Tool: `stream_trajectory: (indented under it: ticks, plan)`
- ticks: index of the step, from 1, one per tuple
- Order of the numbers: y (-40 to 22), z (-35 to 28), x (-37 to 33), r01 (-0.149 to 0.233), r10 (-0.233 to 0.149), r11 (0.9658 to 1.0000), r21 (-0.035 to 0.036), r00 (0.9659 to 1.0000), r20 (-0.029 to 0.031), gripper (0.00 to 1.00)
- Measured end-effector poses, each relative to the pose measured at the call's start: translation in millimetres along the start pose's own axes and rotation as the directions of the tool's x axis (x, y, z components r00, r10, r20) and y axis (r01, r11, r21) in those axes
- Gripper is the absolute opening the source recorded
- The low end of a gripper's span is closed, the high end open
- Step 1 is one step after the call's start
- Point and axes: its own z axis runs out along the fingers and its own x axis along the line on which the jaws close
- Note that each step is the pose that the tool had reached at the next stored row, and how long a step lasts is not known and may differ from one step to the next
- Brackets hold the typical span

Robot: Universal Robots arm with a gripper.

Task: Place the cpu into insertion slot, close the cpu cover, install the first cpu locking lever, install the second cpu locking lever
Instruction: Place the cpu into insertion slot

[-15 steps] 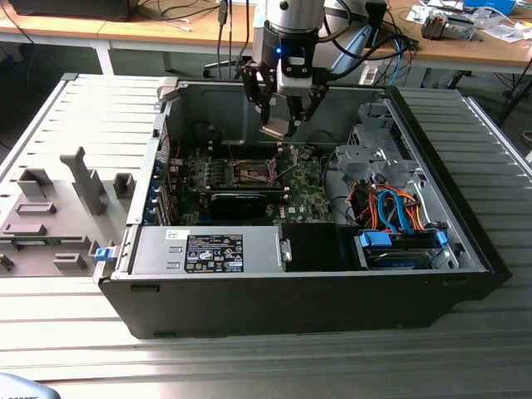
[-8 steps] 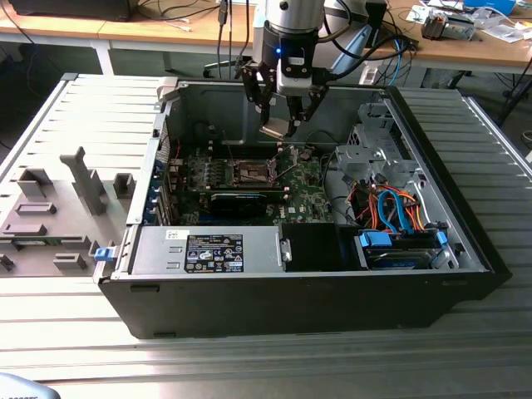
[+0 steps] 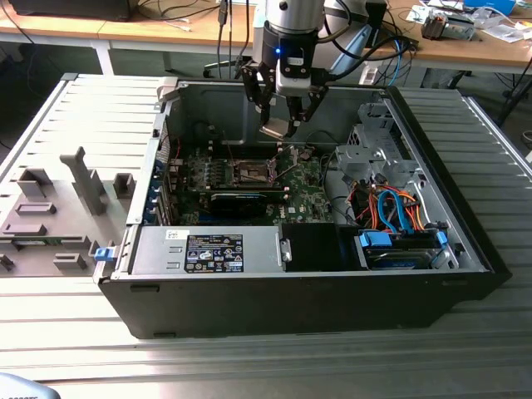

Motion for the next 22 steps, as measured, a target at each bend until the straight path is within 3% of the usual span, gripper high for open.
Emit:
stream_trajectory:
  ticks: [22]
  plan:
    - [0.0,0.8,0.0,-0.013,0.013,0.9999,-0.0002,0.9999,0.0001,0.55]
